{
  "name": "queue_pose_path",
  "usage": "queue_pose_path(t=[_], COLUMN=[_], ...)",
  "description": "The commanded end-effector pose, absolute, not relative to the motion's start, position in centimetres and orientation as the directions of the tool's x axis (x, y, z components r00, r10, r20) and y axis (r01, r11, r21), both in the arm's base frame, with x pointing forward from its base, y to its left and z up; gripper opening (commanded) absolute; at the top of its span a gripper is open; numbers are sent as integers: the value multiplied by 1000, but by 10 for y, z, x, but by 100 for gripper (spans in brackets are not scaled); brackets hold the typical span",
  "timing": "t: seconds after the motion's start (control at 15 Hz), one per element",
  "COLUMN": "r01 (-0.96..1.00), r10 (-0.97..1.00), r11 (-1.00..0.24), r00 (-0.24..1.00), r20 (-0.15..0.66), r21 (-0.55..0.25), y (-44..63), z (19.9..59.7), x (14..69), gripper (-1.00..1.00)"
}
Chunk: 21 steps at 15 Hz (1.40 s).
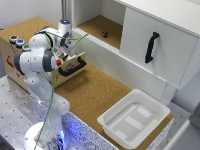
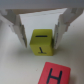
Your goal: Rotate the yellow block towards the left
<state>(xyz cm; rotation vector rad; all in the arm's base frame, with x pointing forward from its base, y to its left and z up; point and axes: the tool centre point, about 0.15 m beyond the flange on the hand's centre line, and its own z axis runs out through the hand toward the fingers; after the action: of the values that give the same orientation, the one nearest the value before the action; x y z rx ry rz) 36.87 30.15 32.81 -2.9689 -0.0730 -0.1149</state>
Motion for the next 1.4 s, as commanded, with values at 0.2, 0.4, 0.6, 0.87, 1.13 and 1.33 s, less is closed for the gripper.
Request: queue_pose_path(t=[0.2,0.4,0.6,0.87,1.13,1.33], r01=[9,94,183,493,704,838], r10=[5,99,188,488,705,844], r11=[-998,-994,-979,-865,-705,-532], r00=[998,992,980,870,709,537], r20=[70,83,64,74,14,9], r21=[-55,62,88,-89,-86,-116], y=[312,329,328,321,297,294], z=[354,381,393,407,399,381], x=[369,374,379,388,408,416], gripper=[-100,-100,-100,-100,-100,-100])
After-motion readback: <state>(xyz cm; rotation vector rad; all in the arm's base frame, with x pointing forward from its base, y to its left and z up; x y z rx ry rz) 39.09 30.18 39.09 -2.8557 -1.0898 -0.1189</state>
